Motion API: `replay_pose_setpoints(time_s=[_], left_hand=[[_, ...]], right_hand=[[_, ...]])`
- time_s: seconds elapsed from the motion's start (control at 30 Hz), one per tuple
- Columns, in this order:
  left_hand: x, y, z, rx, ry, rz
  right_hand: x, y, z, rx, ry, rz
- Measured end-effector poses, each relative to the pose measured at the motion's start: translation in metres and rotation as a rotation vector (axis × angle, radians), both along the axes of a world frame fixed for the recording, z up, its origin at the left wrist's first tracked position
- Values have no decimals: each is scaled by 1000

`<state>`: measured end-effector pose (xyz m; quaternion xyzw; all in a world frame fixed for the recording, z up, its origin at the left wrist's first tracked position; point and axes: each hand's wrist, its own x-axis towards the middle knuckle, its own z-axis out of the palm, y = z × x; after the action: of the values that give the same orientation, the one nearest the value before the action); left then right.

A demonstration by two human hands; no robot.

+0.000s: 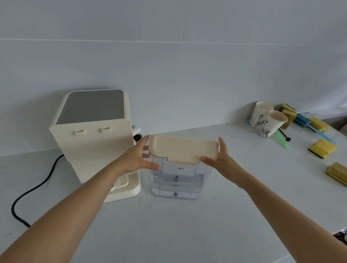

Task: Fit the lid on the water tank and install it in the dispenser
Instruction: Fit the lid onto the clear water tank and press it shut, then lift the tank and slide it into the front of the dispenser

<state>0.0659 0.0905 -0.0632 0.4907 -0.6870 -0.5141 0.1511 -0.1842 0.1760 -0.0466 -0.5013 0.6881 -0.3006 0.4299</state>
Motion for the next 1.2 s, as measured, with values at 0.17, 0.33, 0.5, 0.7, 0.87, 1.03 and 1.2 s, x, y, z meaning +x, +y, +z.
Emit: replay_pose_setpoints(time_s=[0.17,0.33,0.5,0.7,0.87,1.03,1.2], left_hand=[[-2,1,-27,74,66,54],[-6,4,-40,112,48,71],[-12,6,-48,100,40,74],[-13,6,-51,70,-15,92],[-15,6,-49,53,-75,86],[-16,6,-43,91,-35,62],[-15,8,-39,83,-30,40]], right_hand=[[-7,7,-17,-48,-66,34],[-5,6,-39,-23,19,44],[-5,5,-55,33,26,39],[-4,2,-65,60,26,11],[-3,-2,-68,79,33,-7],[-1,-5,-71,89,70,-26],[2,-8,-69,56,150,4]])
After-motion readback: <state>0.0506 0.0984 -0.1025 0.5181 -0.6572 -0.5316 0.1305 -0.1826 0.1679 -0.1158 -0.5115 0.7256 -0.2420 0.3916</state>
